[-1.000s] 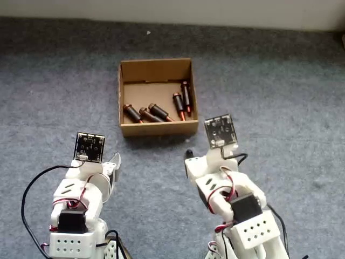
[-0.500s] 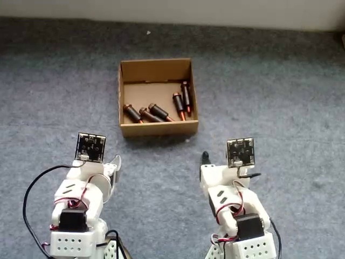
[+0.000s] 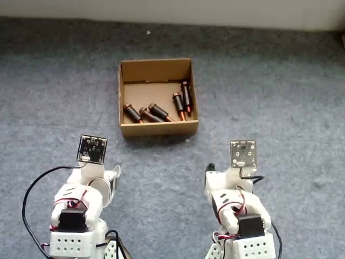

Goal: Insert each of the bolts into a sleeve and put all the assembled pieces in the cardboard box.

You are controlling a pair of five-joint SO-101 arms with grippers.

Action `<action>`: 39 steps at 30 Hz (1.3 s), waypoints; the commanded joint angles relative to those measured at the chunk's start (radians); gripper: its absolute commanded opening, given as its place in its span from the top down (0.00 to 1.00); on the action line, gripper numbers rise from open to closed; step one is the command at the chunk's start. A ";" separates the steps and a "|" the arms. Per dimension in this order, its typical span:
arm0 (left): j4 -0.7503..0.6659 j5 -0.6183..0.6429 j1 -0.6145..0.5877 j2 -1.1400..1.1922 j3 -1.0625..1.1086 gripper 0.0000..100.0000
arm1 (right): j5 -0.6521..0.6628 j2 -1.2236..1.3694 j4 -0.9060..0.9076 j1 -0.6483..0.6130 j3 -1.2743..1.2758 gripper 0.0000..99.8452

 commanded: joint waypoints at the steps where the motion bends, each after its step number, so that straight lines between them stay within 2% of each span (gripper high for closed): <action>1: 0.035 -0.011 -0.005 -0.004 0.019 0.89 | 0.003 -0.010 0.101 0.012 0.147 0.79; 3: 0.037 -0.011 -0.004 -0.004 0.019 0.99 | 0.003 -0.010 0.157 0.012 0.147 0.79; 7: 0.097 -0.011 -0.004 -0.004 0.019 0.98 | 0.003 -0.010 0.186 0.013 0.147 0.80; 13: 0.135 -0.011 -0.005 -0.004 0.019 0.99 | 0.006 -0.010 0.191 0.012 0.147 1.00; 39: 0.170 -0.005 -0.005 -0.004 0.019 0.99 | 0.008 -0.010 0.199 0.012 0.147 0.99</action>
